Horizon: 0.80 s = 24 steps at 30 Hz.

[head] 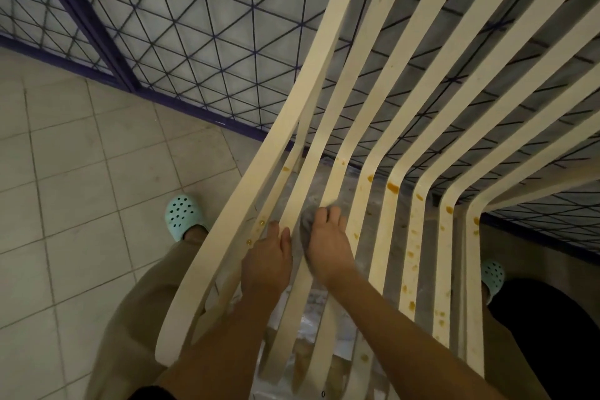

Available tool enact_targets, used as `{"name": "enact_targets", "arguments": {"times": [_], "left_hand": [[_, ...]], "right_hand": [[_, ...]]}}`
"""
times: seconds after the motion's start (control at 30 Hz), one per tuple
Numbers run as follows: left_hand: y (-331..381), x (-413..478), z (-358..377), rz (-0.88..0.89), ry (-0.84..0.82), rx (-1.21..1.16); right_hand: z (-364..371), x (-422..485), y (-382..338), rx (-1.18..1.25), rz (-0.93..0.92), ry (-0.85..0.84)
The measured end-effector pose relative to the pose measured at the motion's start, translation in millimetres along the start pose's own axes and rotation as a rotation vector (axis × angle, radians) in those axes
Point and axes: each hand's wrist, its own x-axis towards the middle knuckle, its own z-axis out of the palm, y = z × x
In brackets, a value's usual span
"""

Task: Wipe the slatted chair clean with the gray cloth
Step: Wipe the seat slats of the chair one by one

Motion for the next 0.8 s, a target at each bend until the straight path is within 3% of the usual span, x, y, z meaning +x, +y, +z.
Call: {"name": "enact_targets", "arguments": {"times": [0.47, 0.8], "left_hand": [[0, 0, 6, -0.018, 0.022, 0.005], [3, -1, 2, -0.002, 0.042, -0.002]], "right_hand": [[-27, 92, 26, -0.101, 0.036, 0.079], [-12, 41, 15, -0.064, 0.011, 0.073]]}}
